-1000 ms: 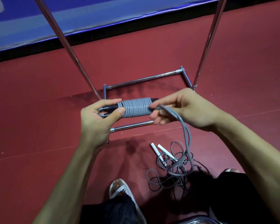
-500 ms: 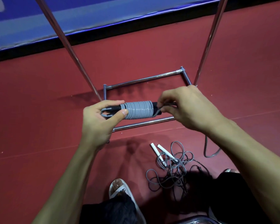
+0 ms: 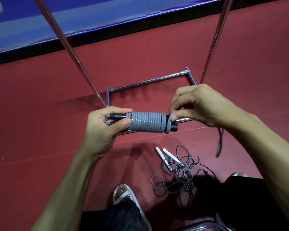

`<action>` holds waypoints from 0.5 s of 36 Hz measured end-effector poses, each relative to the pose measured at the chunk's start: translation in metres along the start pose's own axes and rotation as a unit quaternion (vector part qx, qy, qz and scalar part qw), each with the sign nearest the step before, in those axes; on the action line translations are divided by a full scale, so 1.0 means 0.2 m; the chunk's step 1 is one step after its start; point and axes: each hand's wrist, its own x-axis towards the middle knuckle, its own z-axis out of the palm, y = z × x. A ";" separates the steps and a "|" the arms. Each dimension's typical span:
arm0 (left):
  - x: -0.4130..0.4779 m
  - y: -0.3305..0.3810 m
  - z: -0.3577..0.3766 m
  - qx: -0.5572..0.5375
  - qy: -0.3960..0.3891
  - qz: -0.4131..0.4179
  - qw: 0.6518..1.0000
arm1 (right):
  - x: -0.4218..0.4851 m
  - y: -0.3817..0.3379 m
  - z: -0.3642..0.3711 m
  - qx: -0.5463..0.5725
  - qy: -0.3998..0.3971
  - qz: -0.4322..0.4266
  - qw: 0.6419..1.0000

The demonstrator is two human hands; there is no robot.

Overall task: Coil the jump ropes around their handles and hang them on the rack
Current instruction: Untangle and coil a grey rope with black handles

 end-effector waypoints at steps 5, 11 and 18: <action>-0.01 0.00 0.02 -0.049 -0.030 -0.016 0.998 | 0.00 0.01 0.00 0.056 -0.066 0.052 0.995; -0.01 0.01 0.01 -0.093 -0.043 -0.041 0.994 | -0.01 0.00 0.00 0.284 -0.081 0.121 0.948; -0.02 0.01 0.02 -0.138 -0.039 -0.052 0.988 | -0.01 0.03 0.06 0.428 -0.019 0.131 0.894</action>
